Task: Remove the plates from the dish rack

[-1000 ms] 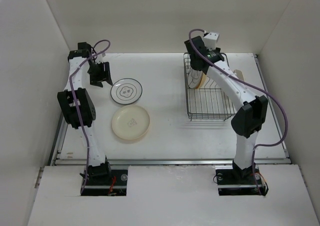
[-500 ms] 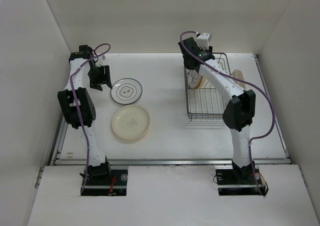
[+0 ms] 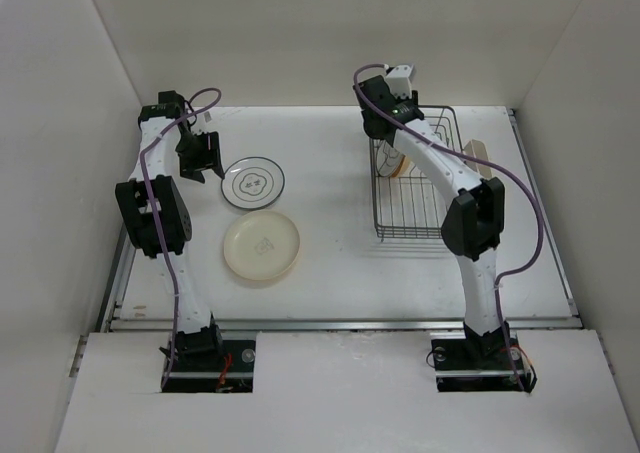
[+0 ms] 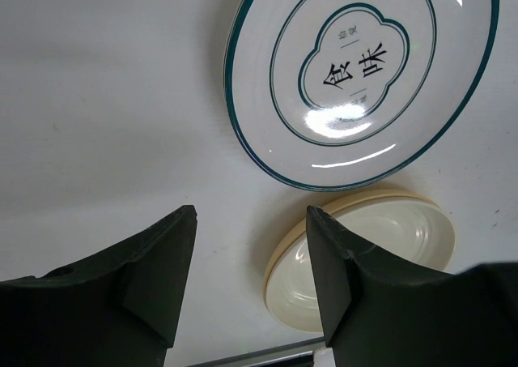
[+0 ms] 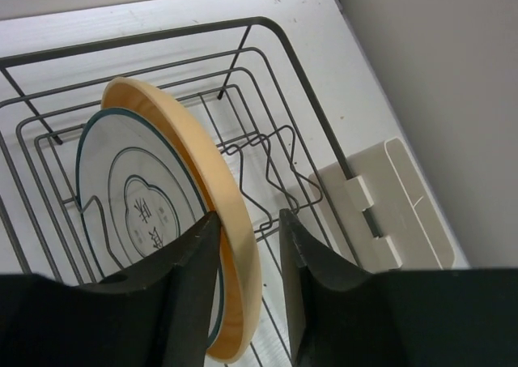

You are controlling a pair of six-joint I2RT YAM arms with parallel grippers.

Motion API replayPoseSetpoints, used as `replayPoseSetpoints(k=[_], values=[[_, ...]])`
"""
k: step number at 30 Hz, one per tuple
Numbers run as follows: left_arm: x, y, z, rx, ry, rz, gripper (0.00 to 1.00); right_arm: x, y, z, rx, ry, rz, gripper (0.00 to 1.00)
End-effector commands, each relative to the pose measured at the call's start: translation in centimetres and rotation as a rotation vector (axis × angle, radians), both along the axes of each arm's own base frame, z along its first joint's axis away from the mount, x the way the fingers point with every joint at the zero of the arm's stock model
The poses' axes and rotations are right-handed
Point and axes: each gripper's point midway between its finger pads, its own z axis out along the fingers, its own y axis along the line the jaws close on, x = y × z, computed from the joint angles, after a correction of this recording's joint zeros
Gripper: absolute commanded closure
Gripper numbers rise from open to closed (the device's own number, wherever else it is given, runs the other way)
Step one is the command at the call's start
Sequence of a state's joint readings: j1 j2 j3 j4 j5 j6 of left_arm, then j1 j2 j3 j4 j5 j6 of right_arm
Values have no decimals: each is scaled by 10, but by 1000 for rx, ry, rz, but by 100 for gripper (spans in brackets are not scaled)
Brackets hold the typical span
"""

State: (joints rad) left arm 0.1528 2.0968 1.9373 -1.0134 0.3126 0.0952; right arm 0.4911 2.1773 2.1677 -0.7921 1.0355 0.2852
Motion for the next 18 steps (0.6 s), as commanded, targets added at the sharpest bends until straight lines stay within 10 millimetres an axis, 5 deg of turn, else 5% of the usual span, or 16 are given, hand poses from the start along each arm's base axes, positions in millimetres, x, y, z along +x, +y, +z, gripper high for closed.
replayPoseSetpoints(k=[1,5,9,14,18], values=[[-7,2,23,18,-38,14,46,4,-12,8,-29,-34,-46,58],[-7,2,23,18,-38,14,46,6,-12,-6,-45,-5,-45,62],[-7,2,27,20,-47,14,46,7,-12,-1,-46,-19,-53,94],[-9,2,25,18,-38,14,46,4,-18,32,-47,-85,-74,100],[-9,2,27,18,-38,14,46,-5,-28,78,-44,-182,-108,100]])
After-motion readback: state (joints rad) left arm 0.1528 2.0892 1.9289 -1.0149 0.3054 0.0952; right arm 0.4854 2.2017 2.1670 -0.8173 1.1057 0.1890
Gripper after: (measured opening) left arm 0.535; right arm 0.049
